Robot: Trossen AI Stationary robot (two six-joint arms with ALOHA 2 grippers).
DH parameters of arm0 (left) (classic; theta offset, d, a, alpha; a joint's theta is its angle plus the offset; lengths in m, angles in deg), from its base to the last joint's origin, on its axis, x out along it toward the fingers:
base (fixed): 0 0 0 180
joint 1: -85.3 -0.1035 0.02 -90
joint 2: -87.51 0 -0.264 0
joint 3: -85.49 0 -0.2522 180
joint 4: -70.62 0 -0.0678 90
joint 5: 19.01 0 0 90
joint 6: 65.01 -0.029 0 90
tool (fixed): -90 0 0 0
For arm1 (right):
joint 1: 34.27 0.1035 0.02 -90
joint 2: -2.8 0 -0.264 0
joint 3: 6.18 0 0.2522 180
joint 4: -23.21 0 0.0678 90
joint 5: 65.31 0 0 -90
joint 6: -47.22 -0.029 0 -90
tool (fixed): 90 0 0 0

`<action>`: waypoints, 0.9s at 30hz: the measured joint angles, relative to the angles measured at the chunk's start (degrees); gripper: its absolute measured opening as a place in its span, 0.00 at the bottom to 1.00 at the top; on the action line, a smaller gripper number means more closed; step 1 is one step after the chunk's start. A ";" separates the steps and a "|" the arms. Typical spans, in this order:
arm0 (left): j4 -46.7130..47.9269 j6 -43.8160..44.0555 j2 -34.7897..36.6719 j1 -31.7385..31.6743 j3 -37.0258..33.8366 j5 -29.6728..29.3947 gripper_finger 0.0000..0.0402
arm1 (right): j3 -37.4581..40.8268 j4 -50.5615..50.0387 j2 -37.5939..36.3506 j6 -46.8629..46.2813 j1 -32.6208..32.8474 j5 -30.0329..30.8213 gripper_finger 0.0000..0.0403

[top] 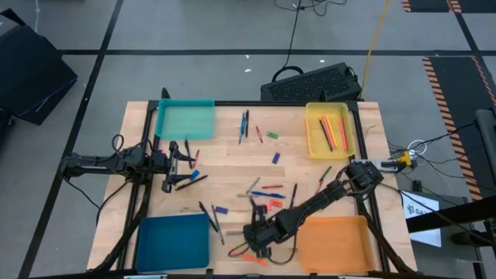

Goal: Sort crayons/erasers/pens/pencils in bins
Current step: Put the dark blue pencil into the yellow bin

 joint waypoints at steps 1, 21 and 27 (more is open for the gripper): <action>0.01 -0.01 0.00 0.00 0.00 0.01 0.69 | 0.17 -1.47 -1.22 0.47 -0.86 1.81 0.05; -0.02 0.00 -0.01 0.01 0.00 0.00 0.69 | 7.05 -43.51 -42.76 -15.50 -40.11 19.76 0.04; -0.02 0.01 0.00 0.02 0.00 0.00 0.69 | 25.02 -34.58 -50.36 -14.54 -55.33 12.47 0.04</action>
